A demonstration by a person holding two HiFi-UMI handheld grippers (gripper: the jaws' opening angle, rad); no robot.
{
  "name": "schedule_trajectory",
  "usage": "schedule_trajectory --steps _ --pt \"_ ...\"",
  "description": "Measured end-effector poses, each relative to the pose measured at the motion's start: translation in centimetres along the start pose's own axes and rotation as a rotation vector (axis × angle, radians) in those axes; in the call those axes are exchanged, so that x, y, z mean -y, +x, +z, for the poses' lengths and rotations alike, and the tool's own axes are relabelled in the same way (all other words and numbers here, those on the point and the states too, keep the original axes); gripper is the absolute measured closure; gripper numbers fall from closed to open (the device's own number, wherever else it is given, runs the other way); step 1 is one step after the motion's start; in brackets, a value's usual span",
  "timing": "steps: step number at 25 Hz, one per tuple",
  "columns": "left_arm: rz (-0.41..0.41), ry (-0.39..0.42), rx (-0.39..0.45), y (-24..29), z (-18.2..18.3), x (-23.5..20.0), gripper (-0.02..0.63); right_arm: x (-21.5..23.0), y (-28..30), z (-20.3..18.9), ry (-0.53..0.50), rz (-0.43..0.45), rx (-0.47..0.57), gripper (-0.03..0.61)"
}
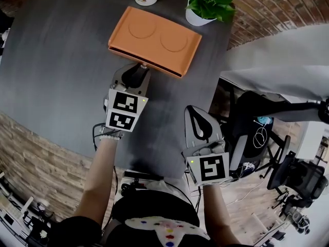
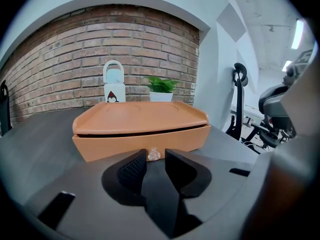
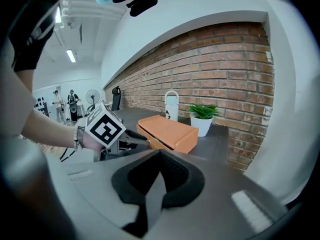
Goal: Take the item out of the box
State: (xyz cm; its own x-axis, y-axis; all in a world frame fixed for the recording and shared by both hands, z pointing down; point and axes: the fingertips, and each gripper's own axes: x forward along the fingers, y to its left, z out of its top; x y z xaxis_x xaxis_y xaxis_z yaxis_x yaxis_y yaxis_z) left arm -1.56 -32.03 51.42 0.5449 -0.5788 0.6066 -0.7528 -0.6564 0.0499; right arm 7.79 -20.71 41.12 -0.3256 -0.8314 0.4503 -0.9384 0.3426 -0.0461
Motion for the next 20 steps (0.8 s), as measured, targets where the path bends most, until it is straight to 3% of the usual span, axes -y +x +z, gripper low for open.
schedule_trajectory --steps 20 --pt "0.039 -0.004 0.001 -0.3 -0.5 -0.1 0.537 -0.9 -1.0 -0.9 -0.026 0.012 -0.033 0.571"
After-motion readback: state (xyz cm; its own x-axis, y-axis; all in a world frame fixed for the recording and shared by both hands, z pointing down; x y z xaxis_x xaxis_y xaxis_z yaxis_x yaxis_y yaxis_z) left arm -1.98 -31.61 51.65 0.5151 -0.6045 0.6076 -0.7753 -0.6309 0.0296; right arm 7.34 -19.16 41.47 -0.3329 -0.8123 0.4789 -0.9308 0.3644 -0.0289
